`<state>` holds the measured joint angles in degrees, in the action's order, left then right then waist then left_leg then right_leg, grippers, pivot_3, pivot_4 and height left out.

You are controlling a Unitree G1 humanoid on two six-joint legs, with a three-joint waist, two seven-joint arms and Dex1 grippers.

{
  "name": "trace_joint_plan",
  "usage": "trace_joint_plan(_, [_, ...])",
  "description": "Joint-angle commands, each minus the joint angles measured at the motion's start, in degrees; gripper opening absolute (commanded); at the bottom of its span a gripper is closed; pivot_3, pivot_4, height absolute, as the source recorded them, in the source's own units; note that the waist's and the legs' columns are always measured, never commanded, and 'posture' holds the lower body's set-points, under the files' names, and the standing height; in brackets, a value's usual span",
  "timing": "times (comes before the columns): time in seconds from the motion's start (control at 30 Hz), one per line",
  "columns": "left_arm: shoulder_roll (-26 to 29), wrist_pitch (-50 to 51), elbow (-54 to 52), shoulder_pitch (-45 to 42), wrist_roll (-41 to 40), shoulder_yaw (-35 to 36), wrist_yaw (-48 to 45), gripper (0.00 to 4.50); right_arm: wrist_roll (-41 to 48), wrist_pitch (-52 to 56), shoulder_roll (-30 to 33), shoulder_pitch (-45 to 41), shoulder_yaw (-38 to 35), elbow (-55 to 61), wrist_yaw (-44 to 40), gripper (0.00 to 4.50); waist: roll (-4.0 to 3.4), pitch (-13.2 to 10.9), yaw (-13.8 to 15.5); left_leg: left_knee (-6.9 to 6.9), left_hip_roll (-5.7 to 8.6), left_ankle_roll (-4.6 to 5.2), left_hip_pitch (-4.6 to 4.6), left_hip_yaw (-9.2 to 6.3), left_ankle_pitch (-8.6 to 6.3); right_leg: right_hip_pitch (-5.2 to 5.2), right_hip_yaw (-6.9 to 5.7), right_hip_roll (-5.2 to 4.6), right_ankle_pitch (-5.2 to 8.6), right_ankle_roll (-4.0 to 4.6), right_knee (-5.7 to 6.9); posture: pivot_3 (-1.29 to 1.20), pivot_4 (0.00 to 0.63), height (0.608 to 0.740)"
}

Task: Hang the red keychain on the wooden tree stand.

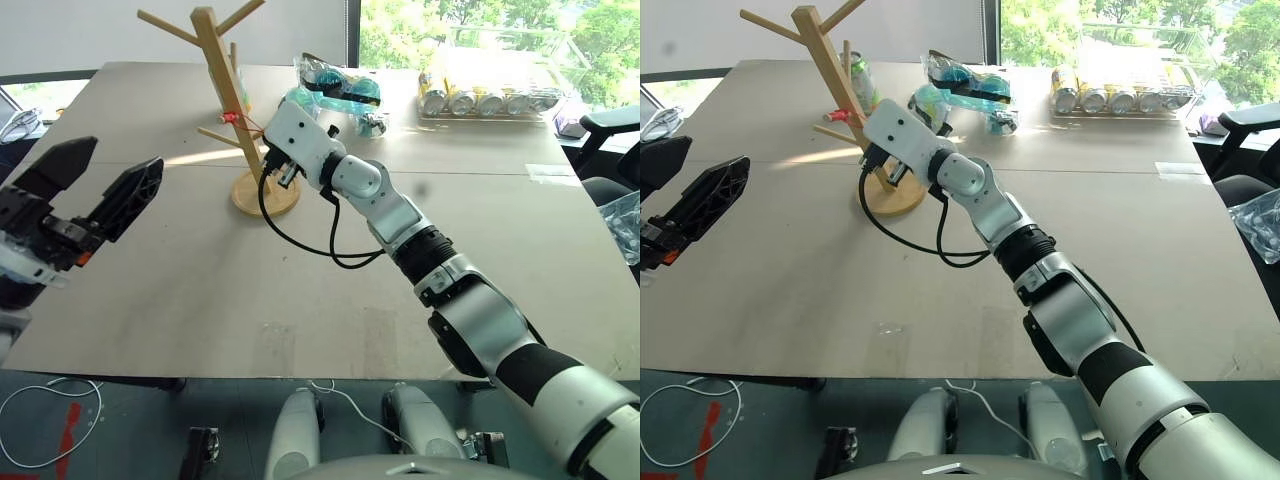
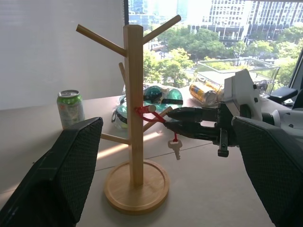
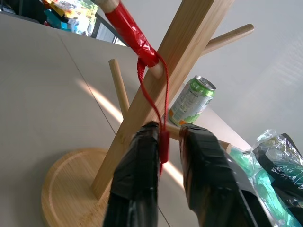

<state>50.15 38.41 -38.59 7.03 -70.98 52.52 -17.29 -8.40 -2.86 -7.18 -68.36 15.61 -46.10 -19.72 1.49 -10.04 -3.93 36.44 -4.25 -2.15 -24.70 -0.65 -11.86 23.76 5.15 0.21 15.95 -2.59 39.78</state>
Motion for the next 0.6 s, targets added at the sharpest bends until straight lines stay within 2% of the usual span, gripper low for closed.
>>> trace_joint_plan(0.03, [1.64,-0.31,1.09,-0.53,0.85,0.14,-0.80,4.50,0.89,-1.05,0.90,0.81,-0.60,5.30,-2.64,2.83,0.00,0.00,0.02,0.00,0.00,0.00,0.00,0.00,0.00,0.00,0.00,0.00,0.00,0.00,0.00,0.00,0.150,0.732])
trace_joint_plan(0.1, [2.49,0.25,2.07,-0.57,1.48,-0.45,-1.26,4.50,1.51,-0.20,2.84,3.46,-0.39,8.96,-5.82,3.74,0.01,0.00,0.09,0.00,0.00,0.00,0.00,0.00,0.00,0.00,0.00,0.00,0.00,0.00,0.00,0.00,0.150,0.732])
trace_joint_plan(0.17, [3.47,0.81,3.24,-0.64,2.52,-1.18,-1.76,4.50,2.25,1.36,5.39,6.51,-0.16,13.60,-9.63,4.37,0.02,0.01,0.40,-0.01,0.01,0.00,-0.02,-0.02,0.00,-0.01,-0.03,-0.02,0.00,0.00,-0.01,0.00,0.150,0.732])
trace_joint_plan(0.3, [6.57,1.83,6.33,-0.14,6.88,-1.81,-5.50,4.50,6.88,8.19,12.16,12.21,-1.12,24.80,-20.05,4.37,0.00,-0.01,0.53,0.00,0.02,0.00,-0.02,-0.01,0.00,-0.01,-0.04,-0.04,0.00,-0.01,-0.01,0.00,0.150,0.732])
trace_joint_plan(0.43, [11.73,2.90,13.47,0.46,11.99,-0.84,-14.07,4.50,17.12,20.21,23.19,16.20,-4.78,39.31,-33.43,4.37,-0.05,-0.08,0.52,-0.03,0.02,0.00,-0.02,0.00,0.00,0.01,-0.04,-0.02,0.01,-0.01,0.01,0.00,0.150,0.732])
trace_joint_plan(0.6, [15.63,1.94,21.90,-2.01,16.75,-3.15,-22.75,4.50,25.75,32.90,31.69,17.92,-8.51,51.48,-37.91,4.37,-0.20,-0.23,0.22,-0.08,-0.01,0.00,0.04,0.05,0.00,0.05,-0.02,0.00,0.03,-0.02,0.00,0.00,0.150,0.732])
